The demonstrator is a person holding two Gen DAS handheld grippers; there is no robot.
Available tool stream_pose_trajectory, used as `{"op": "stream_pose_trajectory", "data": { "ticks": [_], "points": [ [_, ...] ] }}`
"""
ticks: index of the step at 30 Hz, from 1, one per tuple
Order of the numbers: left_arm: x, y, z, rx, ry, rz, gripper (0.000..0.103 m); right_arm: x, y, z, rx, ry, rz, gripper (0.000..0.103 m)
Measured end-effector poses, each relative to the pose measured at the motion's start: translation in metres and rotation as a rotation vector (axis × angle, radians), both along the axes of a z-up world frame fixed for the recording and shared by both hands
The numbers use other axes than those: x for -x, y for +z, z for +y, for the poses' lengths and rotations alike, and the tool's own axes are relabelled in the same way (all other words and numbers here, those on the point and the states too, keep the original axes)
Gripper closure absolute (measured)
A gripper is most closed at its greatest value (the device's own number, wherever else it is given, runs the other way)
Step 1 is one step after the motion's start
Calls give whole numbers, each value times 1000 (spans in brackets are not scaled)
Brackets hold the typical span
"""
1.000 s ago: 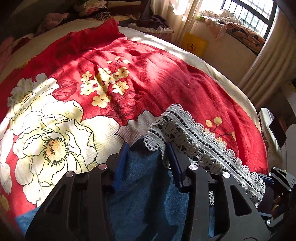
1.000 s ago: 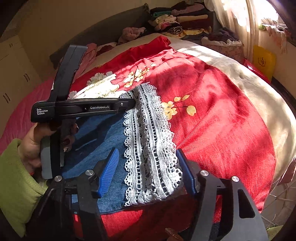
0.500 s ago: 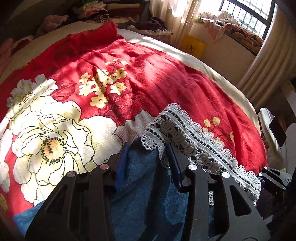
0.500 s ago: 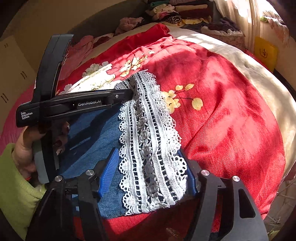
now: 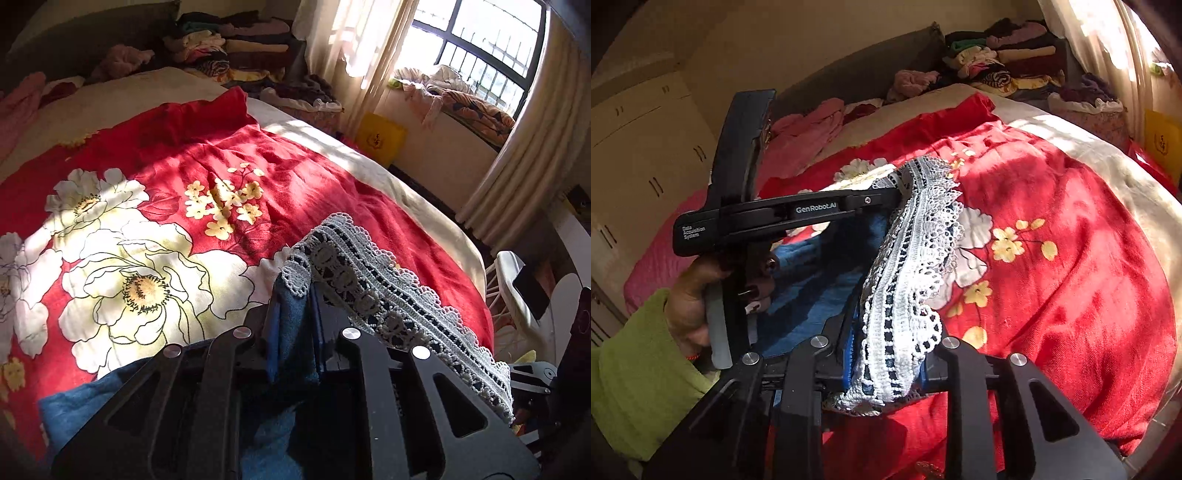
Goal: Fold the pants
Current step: 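Grasp the lace hem with the left gripper while the right gripper grasps the hem, then lift the hem with both grippers and fold it over toward the pocket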
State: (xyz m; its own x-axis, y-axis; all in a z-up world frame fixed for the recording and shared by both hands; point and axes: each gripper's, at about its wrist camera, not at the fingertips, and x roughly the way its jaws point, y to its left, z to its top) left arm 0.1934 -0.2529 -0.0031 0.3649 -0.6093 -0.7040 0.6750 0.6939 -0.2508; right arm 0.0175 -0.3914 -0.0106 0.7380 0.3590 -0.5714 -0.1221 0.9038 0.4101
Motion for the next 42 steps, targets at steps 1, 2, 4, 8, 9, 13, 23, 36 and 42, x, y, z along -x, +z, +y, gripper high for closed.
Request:
{"op": "stream_pose_trajectory", "data": {
  "ticks": [1, 2, 4, 8, 9, 13, 23, 36, 42],
  "points": [
    [1, 5, 7, 16, 5, -4, 95, 2, 8, 9, 17, 22, -23, 80],
    [3, 11, 15, 32, 11, -10, 95, 4, 15, 18, 42, 41, -42, 80],
    [6, 20, 31, 57, 27, -21, 95, 5, 29, 34, 73, 75, -69, 80],
    [9, 28, 69, 94, 74, -33, 95, -1, 45, 72, 110, 172, -83, 80],
    [8, 27, 78, 99, 92, -30, 95, -4, 46, 82, 122, 194, -80, 80],
    [5, 14, 121, 82, 211, 9, 91, -17, 37, 127, 167, 290, -44, 80],
    [13, -5, 257, 179, 548, 115, 90, -6, -11, 247, 372, 556, 5, 77],
    [24, -23, 277, 296, 544, 236, 63, -29, 19, 186, 235, 414, -44, 43],
    [15, -35, 263, 256, 541, 274, 53, -109, -2, 126, 189, 234, 115, 43]
  ]
}}
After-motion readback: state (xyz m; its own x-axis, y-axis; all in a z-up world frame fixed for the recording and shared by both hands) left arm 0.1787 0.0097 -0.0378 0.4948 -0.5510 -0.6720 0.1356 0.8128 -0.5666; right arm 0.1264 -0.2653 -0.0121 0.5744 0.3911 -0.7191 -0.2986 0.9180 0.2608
